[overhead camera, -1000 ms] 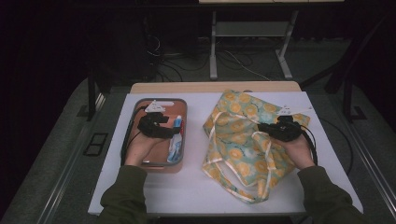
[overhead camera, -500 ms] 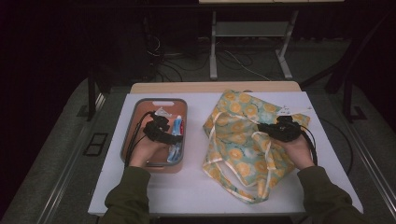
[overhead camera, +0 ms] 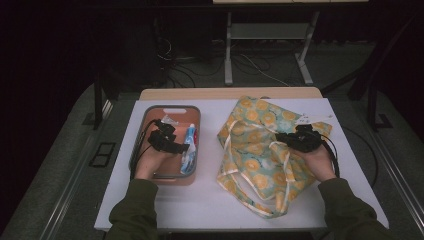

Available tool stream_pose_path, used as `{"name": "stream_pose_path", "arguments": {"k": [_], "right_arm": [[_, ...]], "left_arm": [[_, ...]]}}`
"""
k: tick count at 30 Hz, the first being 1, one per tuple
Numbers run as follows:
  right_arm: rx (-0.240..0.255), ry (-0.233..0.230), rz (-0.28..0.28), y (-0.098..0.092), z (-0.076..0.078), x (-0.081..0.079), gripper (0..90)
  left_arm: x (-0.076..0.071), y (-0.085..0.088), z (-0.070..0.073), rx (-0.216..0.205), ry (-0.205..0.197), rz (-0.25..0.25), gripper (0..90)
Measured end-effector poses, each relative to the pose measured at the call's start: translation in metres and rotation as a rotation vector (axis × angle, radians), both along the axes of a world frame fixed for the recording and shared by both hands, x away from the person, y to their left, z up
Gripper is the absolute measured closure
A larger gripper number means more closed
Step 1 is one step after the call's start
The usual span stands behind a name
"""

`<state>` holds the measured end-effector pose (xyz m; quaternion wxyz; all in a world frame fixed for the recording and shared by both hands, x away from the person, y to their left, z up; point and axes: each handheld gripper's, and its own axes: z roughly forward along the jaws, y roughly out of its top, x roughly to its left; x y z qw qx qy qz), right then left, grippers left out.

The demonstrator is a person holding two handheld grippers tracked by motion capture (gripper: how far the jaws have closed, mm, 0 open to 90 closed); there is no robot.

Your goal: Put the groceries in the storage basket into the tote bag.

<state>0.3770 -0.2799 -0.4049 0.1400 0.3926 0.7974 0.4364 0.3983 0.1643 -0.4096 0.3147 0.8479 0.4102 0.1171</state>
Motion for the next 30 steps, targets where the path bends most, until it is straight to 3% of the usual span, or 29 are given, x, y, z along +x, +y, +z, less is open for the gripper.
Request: {"name": "stream_pose_path", "arguments": {"k": [2, 4, 6, 7, 9, 10, 13, 16, 19, 21, 22, 24, 28, 30], "right_arm": [[0.000, -0.001, 0.000, 0.000, 0.000, 0.000, 89.4], [0.000, -0.002, 0.000, 0.000, 0.000, 0.000, 89.4], [0.001, -0.002, 0.000, 0.000, 0.000, 0.000, 89.4], [0.001, -0.002, 0.000, 0.000, 0.000, 0.000, 89.4], [0.000, -0.003, 0.001, 0.001, 0.001, -0.001, 89.4], [0.001, -0.005, 0.001, 0.001, 0.001, -0.001, 89.4], [0.001, -0.005, 0.003, 0.001, 0.001, -0.001, 89.4], [-0.001, -0.005, 0.004, 0.001, 0.001, -0.001, 89.4], [-0.001, -0.005, 0.006, 0.002, 0.001, -0.001, 89.4], [-0.002, -0.005, 0.005, 0.001, 0.001, -0.001, 89.4], [-0.001, -0.004, 0.005, 0.001, 0.001, -0.001, 89.4], [-0.001, -0.004, 0.005, 0.001, 0.001, -0.001, 89.4], [-0.002, -0.005, 0.005, 0.002, 0.001, -0.001, 89.4], [-0.001, -0.004, 0.004, 0.001, 0.001, -0.001, 89.4]], "left_arm": [[0.000, -0.002, -0.001, 0.042, -0.007, 0.009, 28.7], [0.000, -0.002, -0.001, 0.043, -0.004, 0.013, 30.2], [0.001, -0.001, -0.002, 0.075, -0.007, 0.029, 33.3], [0.001, -0.001, -0.003, 0.100, -0.003, 0.050, 34.7], [0.003, -0.001, -0.006, 0.206, 0.002, 0.088, 39.1], [0.003, -0.002, -0.007, 0.220, 0.009, 0.087, 39.4], [0.002, -0.003, -0.004, 0.186, -0.016, 0.094, 41.0], [0.001, -0.001, 0.001, 0.160, -0.038, 0.094, 49.6], [-0.002, 0.002, 0.008, 0.066, -0.053, 0.080, 63.5], [-0.003, 0.002, 0.010, -0.003, -0.011, 0.045, 74.1], [-0.003, 0.001, 0.009, -0.014, 0.024, 0.031, 73.4], [-0.002, -0.002, 0.006, -0.012, 0.054, 0.014, 72.7], [-0.003, -0.004, 0.010, -0.096, 0.047, 0.018, 62.7], [-0.004, -0.008, 0.010, -0.088, 0.058, 0.007, 49.9]]}}
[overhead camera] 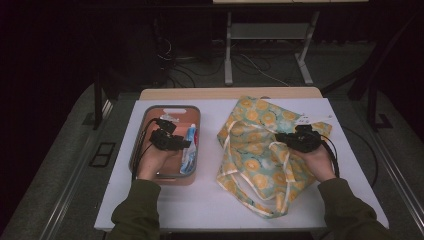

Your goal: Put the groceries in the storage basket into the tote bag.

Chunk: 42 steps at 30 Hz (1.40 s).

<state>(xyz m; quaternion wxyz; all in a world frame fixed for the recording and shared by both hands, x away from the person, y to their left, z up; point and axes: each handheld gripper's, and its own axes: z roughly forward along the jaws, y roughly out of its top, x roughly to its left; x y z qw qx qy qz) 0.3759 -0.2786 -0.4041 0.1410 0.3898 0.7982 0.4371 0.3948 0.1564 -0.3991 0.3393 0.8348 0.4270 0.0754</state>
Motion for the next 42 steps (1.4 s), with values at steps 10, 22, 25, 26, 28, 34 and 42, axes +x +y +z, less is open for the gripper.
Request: {"name": "stream_pose_path", "arguments": {"k": [10, 22, 25, 26, 28, 34, 42], "right_arm": [[-0.004, -0.002, -0.001, 0.000, 0.000, 0.000, 89.4], [-0.018, -0.001, 0.003, 0.003, -0.002, -0.001, 89.4], [-0.019, -0.001, 0.003, 0.003, -0.002, -0.001, 89.5], [-0.019, -0.001, 0.003, 0.003, -0.002, -0.001, 89.4], [-0.022, -0.004, 0.001, 0.003, -0.002, -0.001, 89.4], [-0.022, -0.009, 0.002, 0.003, -0.001, -0.001, 89.5], [-0.021, -0.009, 0.001, 0.003, -0.001, -0.001, 89.5]], "left_arm": [[0.007, -0.009, -0.013, 0.078, 0.079, 0.014, 23.8], [0.013, -0.005, -0.020, 0.027, 0.187, -0.003, 41.5], [0.014, -0.005, -0.022, 0.015, 0.211, -0.004, 47.2], [0.014, -0.006, -0.022, 0.015, 0.214, -0.003, 48.9], [0.015, -0.007, -0.022, 0.008, 0.231, 0.007, 52.8], [0.017, -0.002, -0.018, -0.048, 0.290, 0.074, 67.5], [0.013, 0.013, -0.006, -0.023, 0.192, 0.103, 81.6]]}}
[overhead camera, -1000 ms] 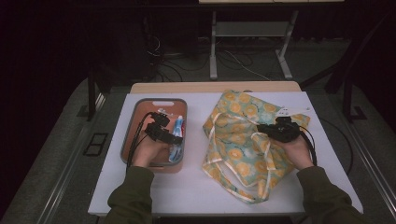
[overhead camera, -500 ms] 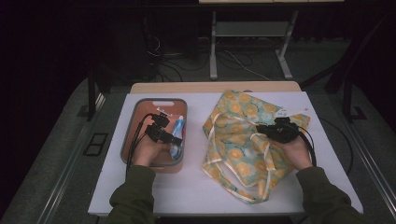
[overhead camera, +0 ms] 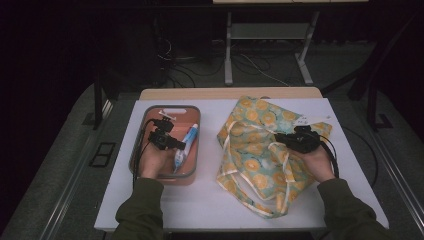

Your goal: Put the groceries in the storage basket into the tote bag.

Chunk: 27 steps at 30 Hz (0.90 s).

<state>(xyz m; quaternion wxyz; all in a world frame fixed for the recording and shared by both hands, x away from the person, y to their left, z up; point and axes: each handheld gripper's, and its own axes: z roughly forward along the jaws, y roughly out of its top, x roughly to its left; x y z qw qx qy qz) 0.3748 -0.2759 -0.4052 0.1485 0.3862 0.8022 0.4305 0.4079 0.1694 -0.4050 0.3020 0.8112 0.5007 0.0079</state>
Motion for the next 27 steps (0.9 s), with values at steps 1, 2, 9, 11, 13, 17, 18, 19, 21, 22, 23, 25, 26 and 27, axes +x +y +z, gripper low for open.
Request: {"name": "stream_pose_path", "arguments": {"k": [1, 2, 9, 11, 13, 17, 18, 19, 21, 22, 23, 25, 26, 27], "right_arm": [[0.001, -0.001, 0.000, 0.000, 0.000, 0.000, 89.5], [0.000, 0.000, 0.000, 0.000, 0.000, 0.000, 89.5], [0.002, -0.003, -0.003, 0.000, 0.000, 0.000, 89.5], [0.002, -0.004, -0.003, 0.000, 0.000, 0.000, 89.5], [0.002, -0.004, -0.003, 0.000, 0.000, 0.000, 89.4], [-0.002, -0.005, 0.000, 0.000, 0.000, 0.000, 89.5], [-0.004, -0.006, 0.000, 0.000, 0.000, 0.000, 89.4], [-0.004, -0.006, -0.001, 0.000, 0.000, 0.000, 89.5], [-0.003, -0.005, -0.002, 0.000, 0.000, 0.000, 89.4], [-0.003, -0.005, -0.002, 0.000, 0.000, 0.000, 89.5], [-0.004, -0.005, -0.002, 0.000, 0.000, 0.000, 89.5], [-0.005, -0.007, -0.001, 0.000, 0.000, 0.000, 89.4], [-0.005, -0.008, -0.001, 0.000, 0.000, 0.000, 89.5], [-0.005, -0.008, 0.000, 0.000, 0.000, 0.000, 89.5]], "left_arm": [[0.000, 0.001, 0.001, 0.002, -0.009, -0.008, 82.2], [0.000, 0.001, 0.001, 0.007, -0.019, -0.013, 82.8], [0.000, 0.001, 0.003, 0.055, -0.056, -0.057, 82.1], [-0.001, -0.002, 0.003, 0.078, -0.074, -0.076, 80.1], [-0.001, -0.005, 0.001, 0.078, -0.064, -0.081, 76.3], [0.002, -0.012, -0.006, 0.096, -0.025, -0.079, 63.9], [0.003, -0.014, -0.008, 0.107, -0.015, -0.085, 60.5], [0.004, -0.015, -0.010, 0.116, -0.003, -0.090, 57.1], [0.004, -0.017, -0.013, 0.124, 0.007, -0.097, 54.1], [0.004, -0.019, -0.013, 0.129, 0.007, -0.101, 55.8], [0.004, -0.019, -0.013, 0.126, 0.012, -0.094, 57.7], [0.005, -0.018, -0.012, 0.104, 0.041, -0.073, 64.8], [0.006, -0.017, -0.012, 0.097, 0.047, -0.064, 67.2], [0.006, -0.015, -0.010, 0.105, 0.047, -0.051, 69.7]]}}
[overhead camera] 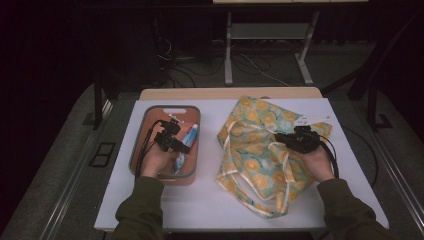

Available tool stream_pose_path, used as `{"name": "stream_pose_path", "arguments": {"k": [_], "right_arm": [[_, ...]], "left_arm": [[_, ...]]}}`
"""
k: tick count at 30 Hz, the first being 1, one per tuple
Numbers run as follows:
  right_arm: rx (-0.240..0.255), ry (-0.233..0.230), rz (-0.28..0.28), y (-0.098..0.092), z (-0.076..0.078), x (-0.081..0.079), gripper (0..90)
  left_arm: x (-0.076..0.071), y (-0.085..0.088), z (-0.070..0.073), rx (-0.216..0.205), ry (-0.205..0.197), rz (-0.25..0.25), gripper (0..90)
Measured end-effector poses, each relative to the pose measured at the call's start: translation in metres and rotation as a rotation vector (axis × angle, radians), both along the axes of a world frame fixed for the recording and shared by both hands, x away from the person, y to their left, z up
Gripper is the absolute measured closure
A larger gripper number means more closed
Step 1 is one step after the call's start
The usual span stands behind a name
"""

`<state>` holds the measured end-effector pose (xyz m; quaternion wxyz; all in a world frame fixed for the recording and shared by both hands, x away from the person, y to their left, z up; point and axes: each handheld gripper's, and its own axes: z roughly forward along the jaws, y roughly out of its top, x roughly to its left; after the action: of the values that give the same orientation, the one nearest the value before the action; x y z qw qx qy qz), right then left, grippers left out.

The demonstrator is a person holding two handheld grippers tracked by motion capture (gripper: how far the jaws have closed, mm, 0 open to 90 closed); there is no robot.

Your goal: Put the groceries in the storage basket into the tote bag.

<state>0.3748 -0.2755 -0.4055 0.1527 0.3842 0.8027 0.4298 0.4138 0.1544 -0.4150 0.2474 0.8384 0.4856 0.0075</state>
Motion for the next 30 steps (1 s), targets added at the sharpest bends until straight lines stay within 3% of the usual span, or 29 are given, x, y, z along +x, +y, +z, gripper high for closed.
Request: {"name": "stream_pose_path", "arguments": {"k": [2, 6, 9, 12, 17, 23, 30], "right_arm": [[0.001, 0.000, -0.001, 0.000, 0.000, 0.000, 89.4], [0.004, 0.001, -0.002, -0.001, 0.000, 0.000, 89.4], [0.003, 0.000, -0.002, 0.000, 0.000, 0.000, 89.4], [0.006, -0.002, -0.003, -0.001, 0.000, 0.000, 89.5], [0.011, -0.009, -0.004, -0.001, 0.002, 0.000, 89.5], [0.021, -0.014, -0.011, -0.003, 0.003, 0.000, 89.5], [0.033, -0.024, -0.013, -0.005, 0.006, -0.001, 89.5]], "left_arm": [[-0.001, 0.003, 0.004, 0.029, -0.019, 0.010, 74.2], [-0.004, 0.009, 0.013, 0.001, -0.076, 0.031, 75.9], [-0.007, 0.015, 0.030, -0.037, -0.141, 0.039, 76.0], [-0.012, 0.018, 0.050, -0.026, -0.183, 0.027, 75.9], [-0.025, 0.017, 0.081, -0.067, -0.261, -0.005, 75.8], [-0.041, -0.014, 0.105, -0.128, -0.312, -0.121, 75.8], [-0.060, -0.074, 0.109, -0.177, -0.311, -0.289, 75.8]]}}
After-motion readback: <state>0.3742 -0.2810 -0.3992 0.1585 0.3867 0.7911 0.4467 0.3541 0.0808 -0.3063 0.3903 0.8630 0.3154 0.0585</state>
